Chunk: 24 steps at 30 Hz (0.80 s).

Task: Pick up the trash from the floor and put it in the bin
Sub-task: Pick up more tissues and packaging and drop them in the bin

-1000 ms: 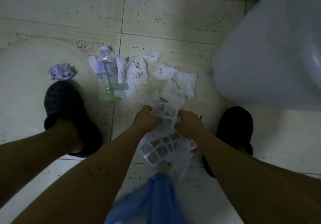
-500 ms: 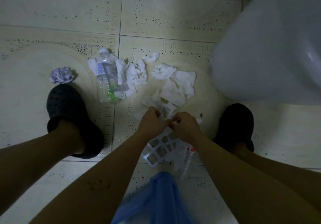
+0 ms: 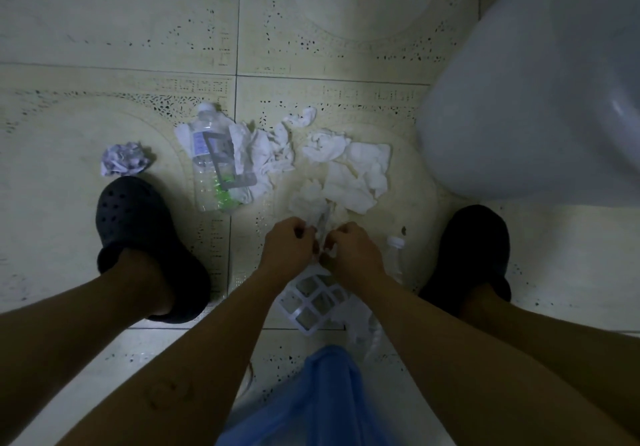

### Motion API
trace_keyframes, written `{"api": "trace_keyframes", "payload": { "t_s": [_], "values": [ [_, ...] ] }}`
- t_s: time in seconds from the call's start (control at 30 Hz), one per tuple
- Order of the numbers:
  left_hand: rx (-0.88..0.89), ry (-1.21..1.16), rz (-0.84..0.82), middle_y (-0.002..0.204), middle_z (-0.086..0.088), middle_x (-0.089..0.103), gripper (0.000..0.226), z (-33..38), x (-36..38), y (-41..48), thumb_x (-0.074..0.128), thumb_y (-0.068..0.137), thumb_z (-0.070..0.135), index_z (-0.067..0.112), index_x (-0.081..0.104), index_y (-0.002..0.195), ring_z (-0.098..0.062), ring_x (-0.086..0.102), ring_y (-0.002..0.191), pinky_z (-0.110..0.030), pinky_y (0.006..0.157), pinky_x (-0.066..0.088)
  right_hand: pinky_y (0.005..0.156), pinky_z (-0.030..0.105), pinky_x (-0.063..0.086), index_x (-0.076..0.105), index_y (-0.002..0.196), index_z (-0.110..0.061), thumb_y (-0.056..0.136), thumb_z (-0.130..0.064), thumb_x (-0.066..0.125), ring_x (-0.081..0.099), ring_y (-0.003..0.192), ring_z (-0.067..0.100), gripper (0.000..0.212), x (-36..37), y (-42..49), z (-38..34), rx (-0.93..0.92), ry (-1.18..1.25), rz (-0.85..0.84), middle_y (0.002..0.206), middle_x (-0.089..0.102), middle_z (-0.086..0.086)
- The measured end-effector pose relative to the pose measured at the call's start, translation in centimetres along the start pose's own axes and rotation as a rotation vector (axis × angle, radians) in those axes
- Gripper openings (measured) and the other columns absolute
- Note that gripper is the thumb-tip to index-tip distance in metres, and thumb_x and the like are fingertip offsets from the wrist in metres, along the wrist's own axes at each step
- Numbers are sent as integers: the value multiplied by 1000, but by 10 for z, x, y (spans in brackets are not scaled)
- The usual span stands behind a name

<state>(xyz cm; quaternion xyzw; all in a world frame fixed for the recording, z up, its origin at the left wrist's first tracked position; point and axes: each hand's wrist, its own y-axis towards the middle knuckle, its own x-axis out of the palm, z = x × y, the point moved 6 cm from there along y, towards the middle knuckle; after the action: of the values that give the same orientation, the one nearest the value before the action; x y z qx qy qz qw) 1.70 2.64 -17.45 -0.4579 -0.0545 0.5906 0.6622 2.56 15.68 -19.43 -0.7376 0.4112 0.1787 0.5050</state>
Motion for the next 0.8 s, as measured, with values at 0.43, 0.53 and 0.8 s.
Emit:
{"api": "trace_keyframes", "payload": {
  "t_s": [0.43, 0.53, 0.8],
  "values": [
    [97, 327, 115, 82, -9, 70, 21, 27, -83, 4, 53, 93, 28, 11, 65, 90, -22, 68, 73, -34, 70, 57, 65, 28, 38, 52, 75, -15, 86, -12, 48, 63, 91, 27, 12, -20, 6, 7, 209, 13, 57, 100, 66, 13],
    [155, 430, 133, 85, -9, 69, 21, 49, -101, -12, 52, 93, 28, 12, 65, 93, -24, 66, 74, -34, 69, 56, 59, 23, 33, 52, 75, -14, 81, -14, 54, 58, 82, 25, 6, -52, -5, 6, 190, 113, 102, 86, 60, 12],
    [275, 535, 168, 75, -8, 60, 19, 127, -133, -84, 52, 91, 22, 10, 63, 83, -29, 64, 80, -34, 71, 52, 56, 25, 34, 48, 60, -9, 80, -19, 62, 51, 72, 22, 26, -161, -58, -36, 63, 151, 13, 67, 51, 7]
  ]
}}
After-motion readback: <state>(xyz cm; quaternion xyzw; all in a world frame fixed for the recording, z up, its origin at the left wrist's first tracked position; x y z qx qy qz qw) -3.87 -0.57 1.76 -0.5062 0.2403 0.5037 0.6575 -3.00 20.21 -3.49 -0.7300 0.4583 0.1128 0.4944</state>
